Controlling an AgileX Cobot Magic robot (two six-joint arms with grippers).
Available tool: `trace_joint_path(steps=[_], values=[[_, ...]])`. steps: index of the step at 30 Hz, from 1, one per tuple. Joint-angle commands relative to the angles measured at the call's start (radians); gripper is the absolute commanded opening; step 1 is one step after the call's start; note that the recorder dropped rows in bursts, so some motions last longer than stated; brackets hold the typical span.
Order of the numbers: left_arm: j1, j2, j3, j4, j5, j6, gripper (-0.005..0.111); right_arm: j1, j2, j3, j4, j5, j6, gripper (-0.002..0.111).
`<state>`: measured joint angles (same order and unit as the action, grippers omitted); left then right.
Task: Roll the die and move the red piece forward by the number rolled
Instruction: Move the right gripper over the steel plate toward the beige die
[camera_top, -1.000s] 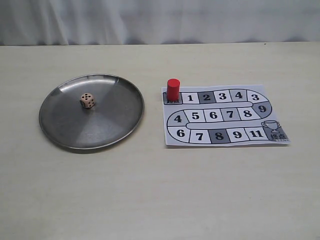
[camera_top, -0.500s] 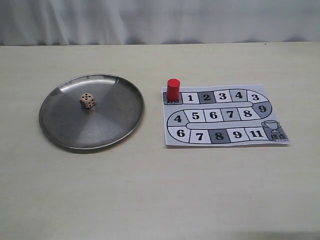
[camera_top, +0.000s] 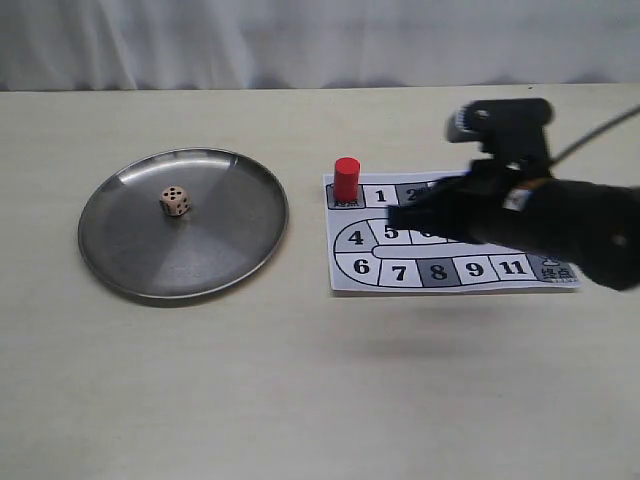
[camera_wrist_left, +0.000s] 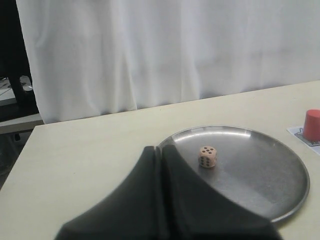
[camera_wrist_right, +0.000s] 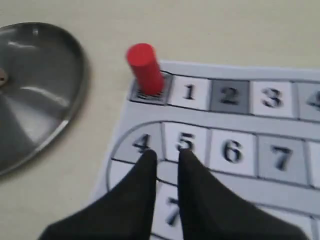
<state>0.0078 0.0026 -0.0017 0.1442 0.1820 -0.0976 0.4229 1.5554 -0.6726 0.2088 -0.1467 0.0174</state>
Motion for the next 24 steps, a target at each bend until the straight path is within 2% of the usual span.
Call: trace_joint_path(steps=[1,5,9,15,24], values=[[-0.008,-0.003,0.002,0.0,-0.009,-0.001,0.0,0.109,0.2,-0.244,-0.013,0.037,-0.037,0.039],[-0.008,-0.003,0.002,0.0,-0.009,-0.001,0.0,0.177,0.384,-0.504,-0.013,0.158,-0.037,0.054],[-0.008,-0.003,0.002,0.0,-0.009,-0.001,0.0,0.226,0.554,-0.772,-0.049,0.323,-0.045,0.063],[-0.008,-0.003,0.002,0.0,-0.009,-0.001,0.0,0.278,0.772,-1.117,-0.054,0.44,-0.132,0.064],[-0.008,-0.003,0.002,0.0,-0.009,-0.001,0.0,0.284,1.02,-1.45,-0.052,0.562,-0.138,0.064]])
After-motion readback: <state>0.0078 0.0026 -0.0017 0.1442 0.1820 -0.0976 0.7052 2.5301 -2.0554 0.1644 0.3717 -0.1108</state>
